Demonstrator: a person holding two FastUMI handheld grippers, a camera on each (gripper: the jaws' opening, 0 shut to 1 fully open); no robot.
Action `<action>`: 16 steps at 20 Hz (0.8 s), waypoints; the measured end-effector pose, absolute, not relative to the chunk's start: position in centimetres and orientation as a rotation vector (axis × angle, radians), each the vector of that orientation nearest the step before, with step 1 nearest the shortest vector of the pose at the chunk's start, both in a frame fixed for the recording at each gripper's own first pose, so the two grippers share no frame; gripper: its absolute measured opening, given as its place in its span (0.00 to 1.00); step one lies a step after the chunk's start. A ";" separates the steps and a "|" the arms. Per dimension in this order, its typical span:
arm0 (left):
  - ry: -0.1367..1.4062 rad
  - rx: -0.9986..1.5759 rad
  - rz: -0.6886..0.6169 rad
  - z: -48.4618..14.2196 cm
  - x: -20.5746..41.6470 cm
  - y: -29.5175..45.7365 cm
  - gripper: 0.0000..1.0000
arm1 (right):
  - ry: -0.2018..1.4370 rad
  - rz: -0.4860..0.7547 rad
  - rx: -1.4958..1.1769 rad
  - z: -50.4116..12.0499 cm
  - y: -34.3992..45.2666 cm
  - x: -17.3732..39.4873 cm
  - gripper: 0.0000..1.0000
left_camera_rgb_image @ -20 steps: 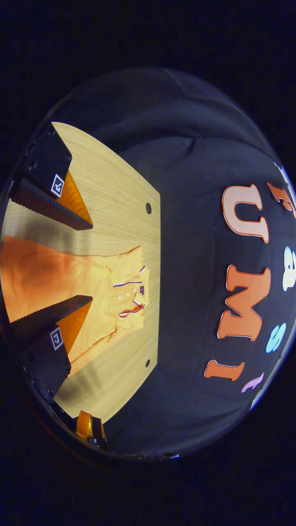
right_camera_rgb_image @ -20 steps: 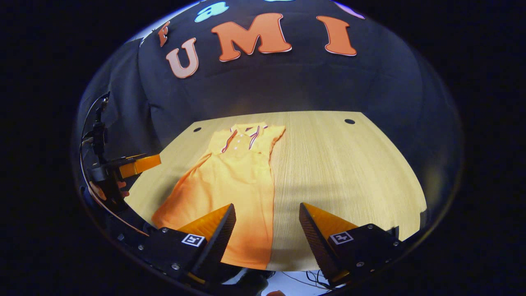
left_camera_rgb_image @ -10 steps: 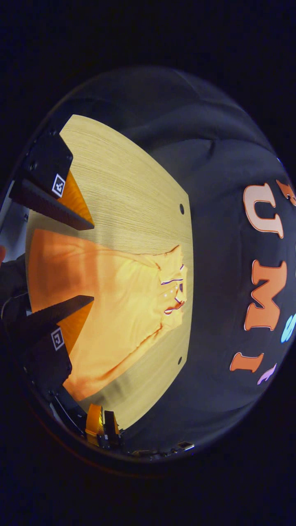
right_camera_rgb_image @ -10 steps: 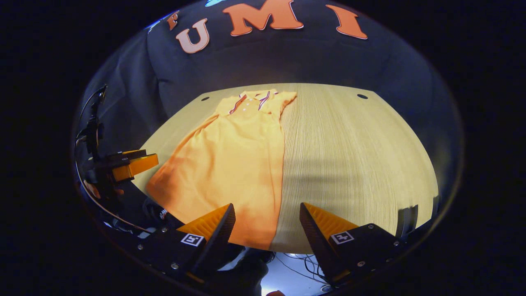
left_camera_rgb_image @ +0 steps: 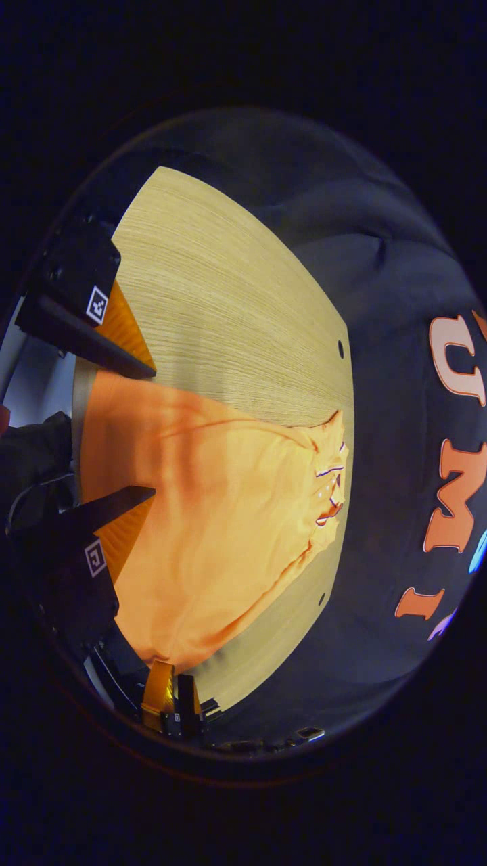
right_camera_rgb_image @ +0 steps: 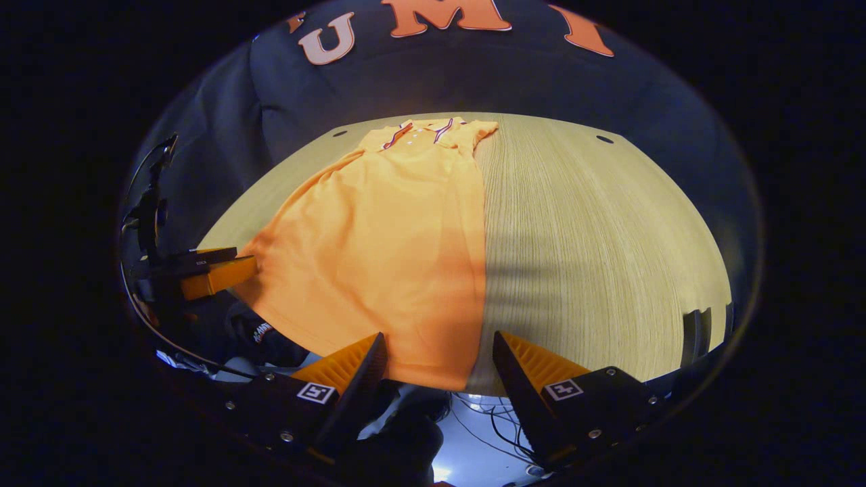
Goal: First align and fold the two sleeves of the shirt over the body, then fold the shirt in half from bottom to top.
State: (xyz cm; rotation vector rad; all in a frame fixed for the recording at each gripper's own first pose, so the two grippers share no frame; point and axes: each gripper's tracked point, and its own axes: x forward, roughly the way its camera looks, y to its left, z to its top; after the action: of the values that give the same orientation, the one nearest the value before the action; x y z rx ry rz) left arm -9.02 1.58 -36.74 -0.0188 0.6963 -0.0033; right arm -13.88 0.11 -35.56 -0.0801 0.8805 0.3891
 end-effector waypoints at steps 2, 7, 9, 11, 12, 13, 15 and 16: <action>0.666 -0.006 -0.024 -36.9 -8.7 0.7 0.98 | 0.824 0.379 -0.101 -35.7 0.5 -13.3 0.96; 0.594 -0.016 -0.014 -36.8 -7.1 0.5 0.97 | 0.778 0.327 -0.095 -36.1 1.6 -12.7 0.85; 0.598 -0.024 -0.017 -37.0 -6.7 -0.1 0.79 | 0.822 0.297 -0.087 -36.1 1.6 -12.3 0.67; 0.622 -0.014 -0.012 -36.9 -6.6 -0.5 0.60 | 0.840 0.257 -0.062 -36.1 1.5 -11.7 0.43; 0.645 -0.013 -0.011 -37.1 -6.5 -0.5 0.60 | 0.850 0.237 -0.042 -36.1 1.5 -11.7 0.34; 0.667 -0.027 -0.013 -37.0 -6.4 -0.6 0.59 | 0.866 0.233 -0.030 -36.2 1.7 -11.6 0.22; 0.690 -0.065 -0.014 -37.3 -6.0 -1.1 0.35 | 0.912 0.240 -0.007 -36.2 2.1 -11.7 0.22; 0.703 -0.044 -0.020 -37.1 -5.9 -1.0 0.10 | 0.929 0.237 0.003 -36.4 2.1 -11.6 0.22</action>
State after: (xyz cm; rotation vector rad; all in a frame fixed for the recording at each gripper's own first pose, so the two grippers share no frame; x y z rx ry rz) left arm -5.88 -1.03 -37.08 -0.0444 0.7028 -0.0195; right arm -11.64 2.06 -36.40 0.0032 0.9294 0.2370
